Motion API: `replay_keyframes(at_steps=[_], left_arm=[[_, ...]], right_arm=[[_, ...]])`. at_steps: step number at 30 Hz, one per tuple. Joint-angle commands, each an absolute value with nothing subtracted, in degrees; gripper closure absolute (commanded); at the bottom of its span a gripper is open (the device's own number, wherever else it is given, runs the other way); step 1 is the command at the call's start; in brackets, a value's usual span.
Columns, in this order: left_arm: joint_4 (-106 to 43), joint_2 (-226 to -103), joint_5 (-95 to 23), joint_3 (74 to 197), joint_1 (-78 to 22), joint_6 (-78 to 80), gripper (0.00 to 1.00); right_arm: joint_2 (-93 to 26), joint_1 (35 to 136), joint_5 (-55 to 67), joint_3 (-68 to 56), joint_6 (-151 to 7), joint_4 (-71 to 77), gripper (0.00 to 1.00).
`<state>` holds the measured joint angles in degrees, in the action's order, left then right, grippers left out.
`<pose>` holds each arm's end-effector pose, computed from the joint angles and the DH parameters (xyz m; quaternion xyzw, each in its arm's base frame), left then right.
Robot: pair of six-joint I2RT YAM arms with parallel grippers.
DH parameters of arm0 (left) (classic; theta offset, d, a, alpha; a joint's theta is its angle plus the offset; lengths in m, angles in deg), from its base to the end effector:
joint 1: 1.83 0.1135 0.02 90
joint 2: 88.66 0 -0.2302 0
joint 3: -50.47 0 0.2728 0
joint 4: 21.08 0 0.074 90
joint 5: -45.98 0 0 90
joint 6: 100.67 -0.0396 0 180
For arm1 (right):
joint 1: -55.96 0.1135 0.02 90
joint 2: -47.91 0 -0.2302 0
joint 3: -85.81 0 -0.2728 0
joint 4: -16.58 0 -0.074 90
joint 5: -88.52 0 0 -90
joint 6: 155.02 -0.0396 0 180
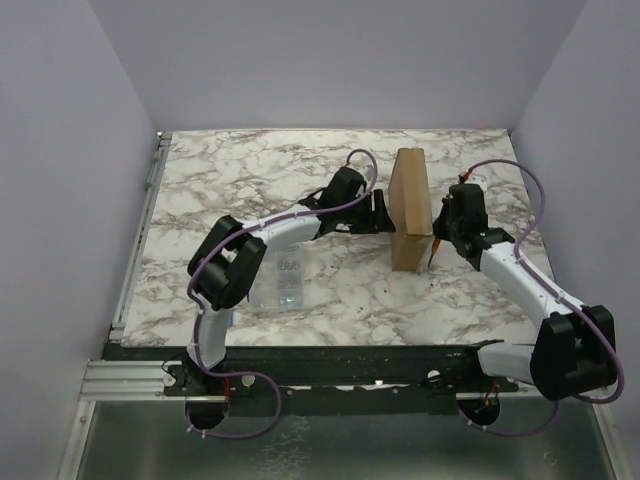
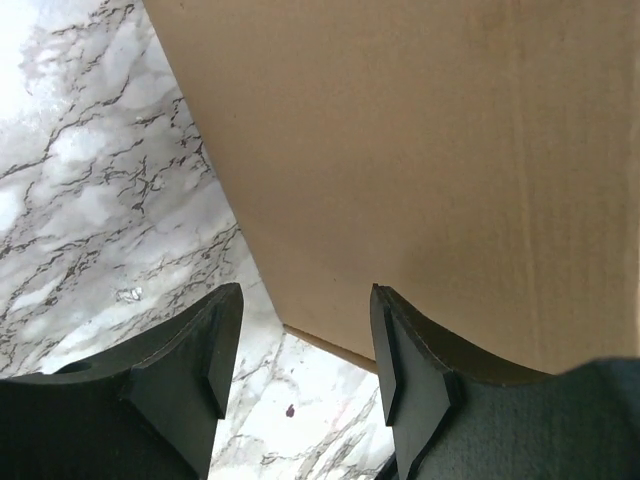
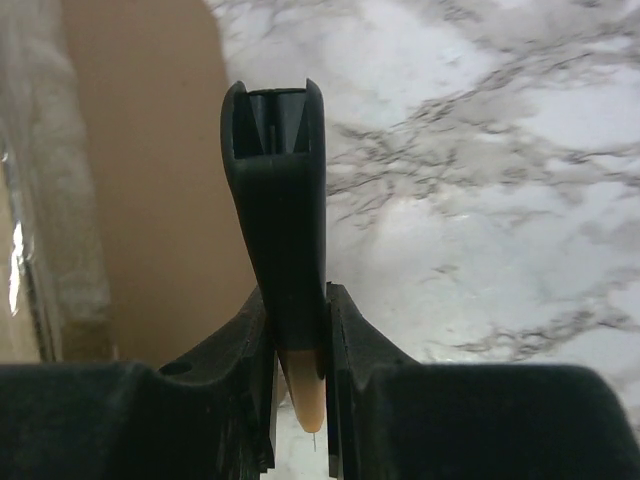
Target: Unpack the express box
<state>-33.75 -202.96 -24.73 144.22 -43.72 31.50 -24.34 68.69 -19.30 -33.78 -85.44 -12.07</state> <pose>0.3362 -0.3191 0.1665 0.0775 0.8675 -0.4233 0.2495 0.2970 0.0547 0.2042 0.1249 0.8908 -0.0168 0.4366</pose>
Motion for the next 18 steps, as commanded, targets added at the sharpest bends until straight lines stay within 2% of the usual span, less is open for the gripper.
replay_keyframes(at_steps=[1, 10, 18], left_arm=[[-42.14, -205.11, -23.13, 150.29, -43.68, 26.31, 0.41], [-49.99, -201.91, -26.1, 150.36, -43.5, 17.17, 0.41], [-54.25, -196.81, -30.04, 146.53, -43.0, 10.52, 0.4]], right_arm=[[-21.74, 68.61, -7.68, -38.3, -90.13, -3.34, 0.99], [-16.13, 76.53, -9.08, -43.02, -100.53, -2.19, 1.0], [-15.86, 86.08, -11.04, -43.36, -108.59, 0.8, 0.99]])
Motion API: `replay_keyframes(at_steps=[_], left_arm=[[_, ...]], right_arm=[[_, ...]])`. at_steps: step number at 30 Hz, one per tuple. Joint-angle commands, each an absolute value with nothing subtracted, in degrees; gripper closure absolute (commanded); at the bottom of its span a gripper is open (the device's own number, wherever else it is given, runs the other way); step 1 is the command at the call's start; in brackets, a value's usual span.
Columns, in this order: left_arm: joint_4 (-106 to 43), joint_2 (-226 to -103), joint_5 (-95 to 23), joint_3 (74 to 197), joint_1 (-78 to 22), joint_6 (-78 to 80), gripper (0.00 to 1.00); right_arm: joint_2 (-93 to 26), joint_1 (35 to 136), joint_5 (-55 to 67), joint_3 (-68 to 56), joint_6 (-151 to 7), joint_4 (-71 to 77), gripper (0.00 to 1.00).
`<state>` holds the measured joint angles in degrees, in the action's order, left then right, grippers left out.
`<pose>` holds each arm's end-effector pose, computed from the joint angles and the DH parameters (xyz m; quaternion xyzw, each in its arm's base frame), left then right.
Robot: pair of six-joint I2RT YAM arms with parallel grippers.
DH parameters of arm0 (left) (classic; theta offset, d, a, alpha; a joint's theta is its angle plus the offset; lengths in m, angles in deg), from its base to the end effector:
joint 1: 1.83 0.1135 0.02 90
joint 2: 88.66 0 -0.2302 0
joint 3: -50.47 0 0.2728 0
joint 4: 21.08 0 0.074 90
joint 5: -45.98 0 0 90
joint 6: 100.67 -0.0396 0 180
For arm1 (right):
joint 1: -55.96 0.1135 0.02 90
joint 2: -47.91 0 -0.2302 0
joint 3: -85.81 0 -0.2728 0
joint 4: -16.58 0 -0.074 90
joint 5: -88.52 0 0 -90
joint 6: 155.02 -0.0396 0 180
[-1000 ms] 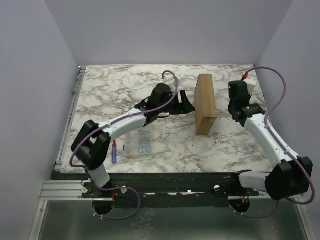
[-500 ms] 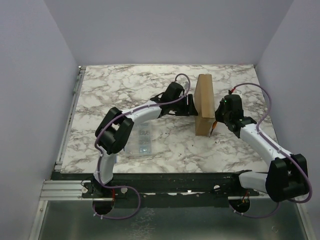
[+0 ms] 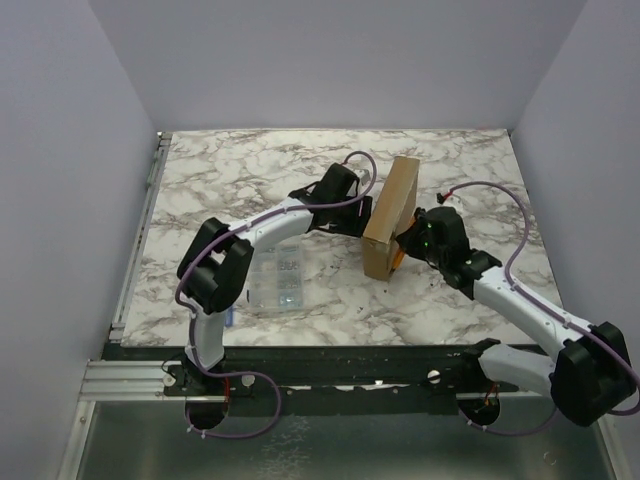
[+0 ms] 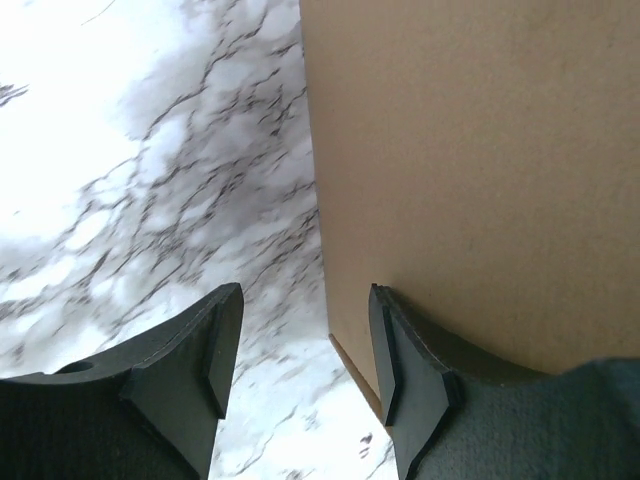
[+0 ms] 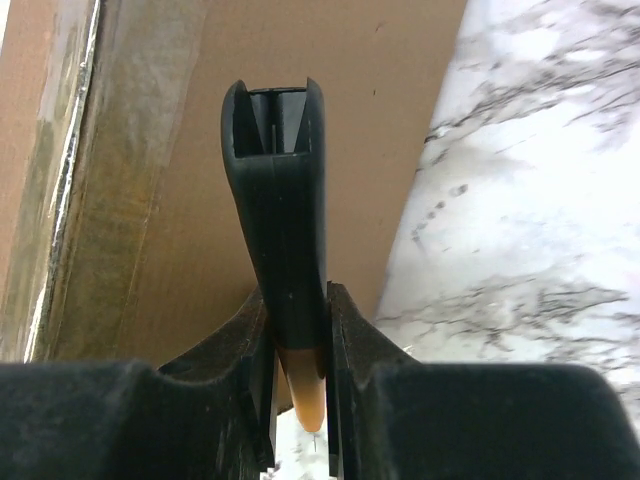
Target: Unpack the express box
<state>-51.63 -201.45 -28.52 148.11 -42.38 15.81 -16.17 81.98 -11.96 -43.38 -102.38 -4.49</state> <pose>0.3357 -0.3011 0.1742 0.1629 0.9046 -0.3104 0.2425 0.2531 0.1155 0.1942 0.1294 0.8721 0.1755 0.4380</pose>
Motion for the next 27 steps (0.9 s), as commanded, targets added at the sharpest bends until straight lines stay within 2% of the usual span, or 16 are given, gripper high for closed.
replay_keyframes(at_steps=[1, 8, 14, 18, 27], left_arm=[[-54.38, -196.68, -29.16, 146.84, -43.04, 10.07, 0.4], [-55.87, -192.74, -29.79, 147.63, -43.22, 7.72, 0.38], [-59.63, -192.4, -34.86, 148.58, -43.0, 3.52, 0.27], [-60.87, -192.12, -36.09, 149.14, -41.3, 2.55, 0.2], [-60.99, -186.48, -32.85, 150.49, -35.58, 1.55, 0.16]], right_arm=[[-15.61, 86.51, -11.3, -43.57, -109.21, 0.99, 0.99], [-13.19, 87.08, -8.31, -48.62, -113.51, 5.67, 0.99], [-14.13, 89.17, -6.69, -52.21, -114.34, 10.46, 0.99], [-11.92, 89.15, -10.67, -51.87, -111.36, 5.86, 0.99], [-8.7, 89.17, -17.0, -46.0, -102.92, -5.32, 0.99]])
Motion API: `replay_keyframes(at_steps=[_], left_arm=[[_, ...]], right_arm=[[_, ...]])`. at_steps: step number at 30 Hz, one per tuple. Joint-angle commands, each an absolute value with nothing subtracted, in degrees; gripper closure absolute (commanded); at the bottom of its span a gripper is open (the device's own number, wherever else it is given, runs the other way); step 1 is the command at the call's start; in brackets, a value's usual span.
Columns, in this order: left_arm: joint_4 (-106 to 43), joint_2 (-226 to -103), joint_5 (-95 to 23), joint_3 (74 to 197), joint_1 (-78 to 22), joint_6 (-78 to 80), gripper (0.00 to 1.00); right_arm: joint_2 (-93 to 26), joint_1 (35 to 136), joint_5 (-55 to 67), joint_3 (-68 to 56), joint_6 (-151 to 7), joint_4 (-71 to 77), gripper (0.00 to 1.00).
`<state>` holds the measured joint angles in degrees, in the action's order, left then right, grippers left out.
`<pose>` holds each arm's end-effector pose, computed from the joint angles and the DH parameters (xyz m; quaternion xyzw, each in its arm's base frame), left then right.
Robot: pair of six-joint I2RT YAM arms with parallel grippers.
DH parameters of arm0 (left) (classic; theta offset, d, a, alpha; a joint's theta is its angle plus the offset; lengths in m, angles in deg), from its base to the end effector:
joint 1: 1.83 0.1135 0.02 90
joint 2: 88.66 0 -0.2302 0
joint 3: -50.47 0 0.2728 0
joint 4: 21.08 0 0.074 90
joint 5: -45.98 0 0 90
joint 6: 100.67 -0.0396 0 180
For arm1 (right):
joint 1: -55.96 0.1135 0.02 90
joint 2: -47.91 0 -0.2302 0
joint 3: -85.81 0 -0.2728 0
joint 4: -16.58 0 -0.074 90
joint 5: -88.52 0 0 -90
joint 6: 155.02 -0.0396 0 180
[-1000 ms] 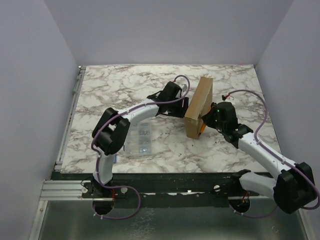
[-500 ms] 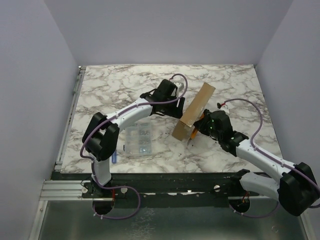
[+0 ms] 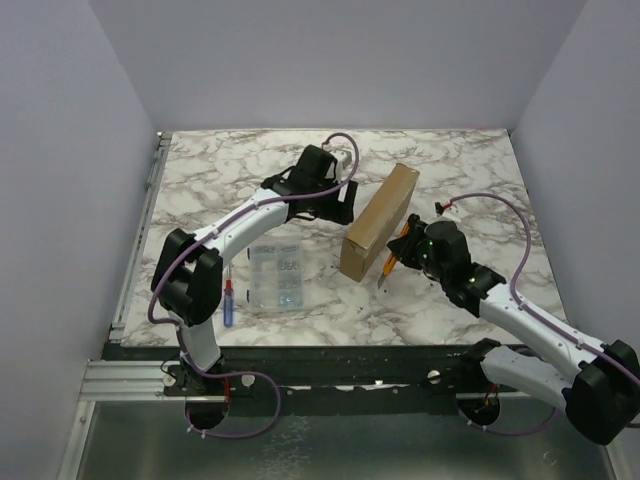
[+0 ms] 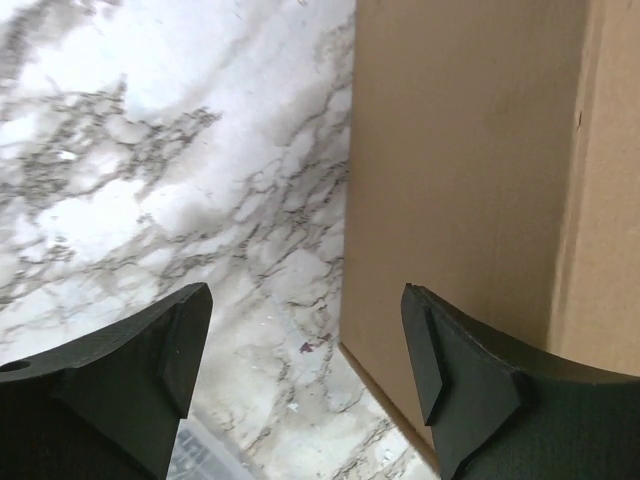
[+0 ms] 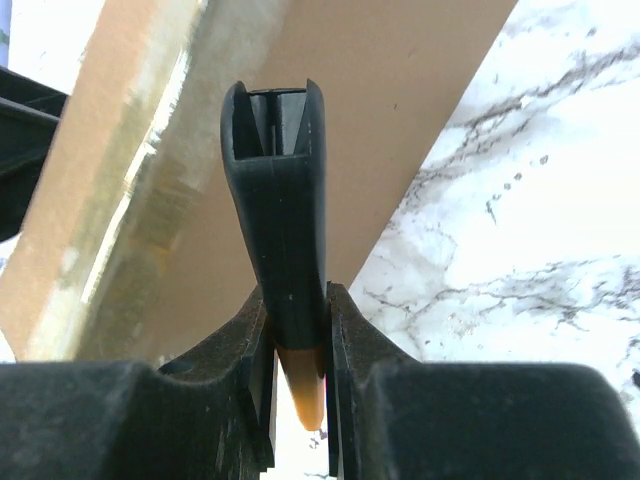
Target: Unpack the express box
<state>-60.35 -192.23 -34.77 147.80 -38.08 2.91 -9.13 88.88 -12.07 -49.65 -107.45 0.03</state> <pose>0.3385 -0.2561 0.2270 0.2113 0.8986 -0.2266 0.3108 0.2220 0.1351 0.1928 0.1178 0.8513 0.2457 0.4483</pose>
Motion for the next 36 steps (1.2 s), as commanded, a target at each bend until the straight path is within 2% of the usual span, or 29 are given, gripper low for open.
replay_keyframes(at_steps=[1, 3, 11, 15, 19, 22, 27, 36], left_arm=[[-61.02, -185.65, -33.46, 150.97, -35.16, 1.6, 0.16], [-60.99, -184.33, -35.12, 152.04, -35.13, 2.04, 0.07], [-59.42, -185.05, -36.3, 158.96, -40.81, 5.62, 0.06], [-59.84, -186.49, -32.31, 159.9, -39.55, 6.93, 0.07], [-55.74, -184.61, -27.29, 153.57, -39.09, 5.34, 0.07], [-54.71, -184.33, -25.4, 151.16, -38.82, 4.16, 0.12], [-52.73, -184.21, -20.97, 148.08, -36.44, 5.52, 0.29], [-52.33, -186.76, -17.3, 147.2, -36.11, 7.47, 0.38]], right_arm=[[-9.05, 89.12, -17.7, -45.39, -102.22, -6.15, 0.99], [-9.8, 89.18, -19.27, -43.56, -100.49, -7.89, 0.99], [-9.41, 89.13, -25.8, -36.66, -92.5, -12.59, 0.99], [-7.81, 89.17, -18.49, -33.51, -83.42, -11.71, 0.99], [-4.06, 89.12, -7.45, -28.65, -79.59, -11.29, 0.99], [-1.11, 89.13, 4.54, -29.92, -75.18, -3.87, 0.99], [-3.59, 89.12, 17.43, -28.72, -73.24, 3.22, 0.99], [-3.32, 90.23, 17.5, -32.7, -75.51, 19.06, 1.0]])
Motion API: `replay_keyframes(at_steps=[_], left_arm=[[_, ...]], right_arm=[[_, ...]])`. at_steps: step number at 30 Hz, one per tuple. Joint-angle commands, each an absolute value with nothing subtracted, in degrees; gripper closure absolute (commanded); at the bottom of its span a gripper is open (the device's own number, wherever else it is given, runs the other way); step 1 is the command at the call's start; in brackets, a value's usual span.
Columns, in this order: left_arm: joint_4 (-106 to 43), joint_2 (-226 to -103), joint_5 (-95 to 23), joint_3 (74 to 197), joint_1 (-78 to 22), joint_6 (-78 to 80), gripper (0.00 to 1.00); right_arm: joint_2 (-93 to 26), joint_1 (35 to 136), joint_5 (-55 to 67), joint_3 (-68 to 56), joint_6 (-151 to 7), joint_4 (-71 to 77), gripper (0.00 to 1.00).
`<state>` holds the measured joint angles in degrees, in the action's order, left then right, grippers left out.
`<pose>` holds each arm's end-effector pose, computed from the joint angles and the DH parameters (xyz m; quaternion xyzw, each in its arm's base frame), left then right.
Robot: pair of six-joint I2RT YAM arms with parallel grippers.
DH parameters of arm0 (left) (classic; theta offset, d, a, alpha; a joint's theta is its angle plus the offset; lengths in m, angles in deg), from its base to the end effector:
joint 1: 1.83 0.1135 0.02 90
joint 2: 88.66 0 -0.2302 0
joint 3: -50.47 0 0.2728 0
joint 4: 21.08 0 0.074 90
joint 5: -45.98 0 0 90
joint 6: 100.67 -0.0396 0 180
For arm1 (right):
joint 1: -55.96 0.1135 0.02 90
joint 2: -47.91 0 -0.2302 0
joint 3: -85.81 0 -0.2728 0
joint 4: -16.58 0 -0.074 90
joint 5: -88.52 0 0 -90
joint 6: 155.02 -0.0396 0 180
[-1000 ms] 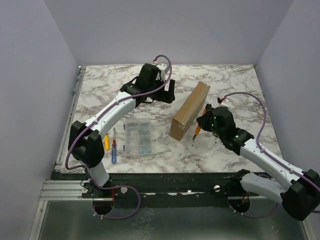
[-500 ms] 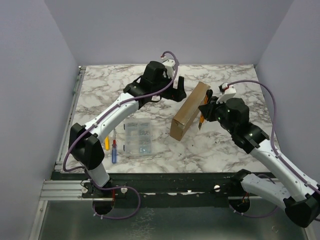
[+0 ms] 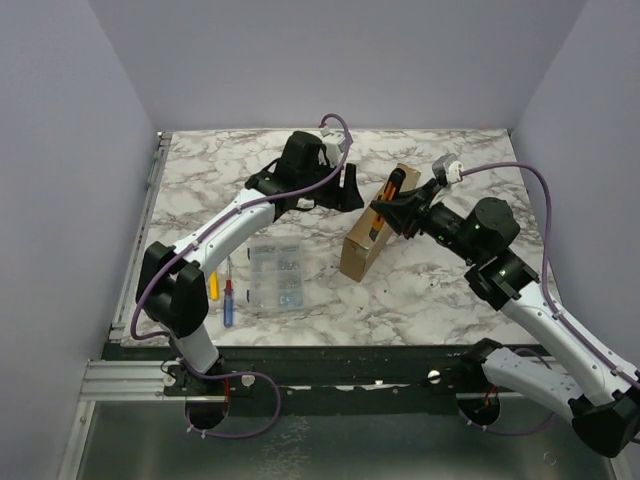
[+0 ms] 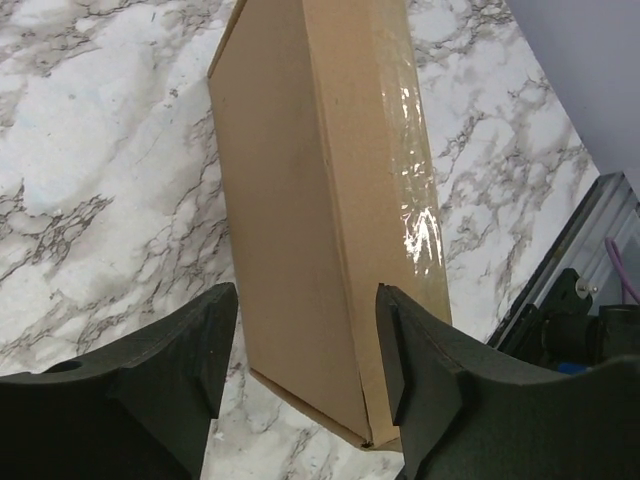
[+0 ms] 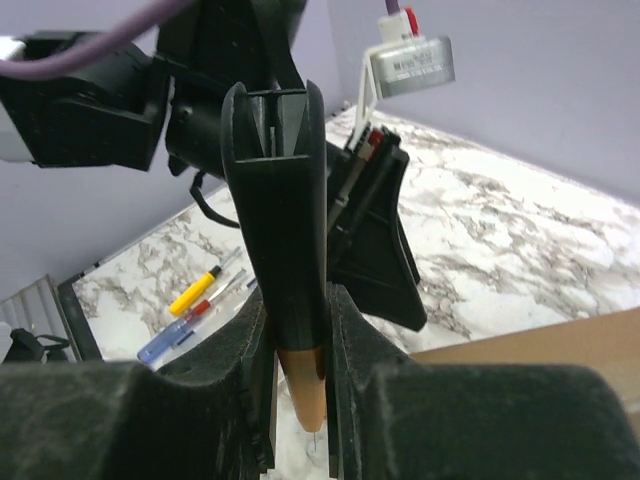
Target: Unpack the express box
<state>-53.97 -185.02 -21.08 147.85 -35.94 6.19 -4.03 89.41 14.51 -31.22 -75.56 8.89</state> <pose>0.3325 -0.2439 0.2888 0.2240 0.8324 -0.3618 0.3550 0.2090 0.1512 0.3535 -0.2341 0.6459 0.3583 0.6322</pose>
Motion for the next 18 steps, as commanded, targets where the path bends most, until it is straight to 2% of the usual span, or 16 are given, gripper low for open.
replay_keyframes(at_steps=[1, 4, 9, 12, 18], left_arm=[[-52.3, -187.1, -17.23, 147.19, -36.12, 7.72, 0.4], [-52.32, -188.02, -17.02, 147.21, -36.03, 8.45, 0.45], [-52.32, -189.71, -14.97, 147.28, -36.06, 9.52, 0.46], [-52.33, -190.06, -15.42, 147.18, -36.02, 9.46, 0.47], [-52.33, -190.62, -15.29, 147.16, -36.02, 9.59, 0.52]], right_arm=[[-3.44, 90.54, 17.44, -32.97, -75.42, 20.03, 0.99], [-4.44, 91.91, 15.02, -33.1, -75.14, 20.79, 0.99], [-6.06, 96.41, 7.35, -34.1, -70.94, 21.8, 0.99], [-5.42, 97.9, 5.59, -36.14, -69.11, 24.57, 1.0], [-8.96, 98.8, 5.02, -33.56, -66.78, 20.0, 1.0]])
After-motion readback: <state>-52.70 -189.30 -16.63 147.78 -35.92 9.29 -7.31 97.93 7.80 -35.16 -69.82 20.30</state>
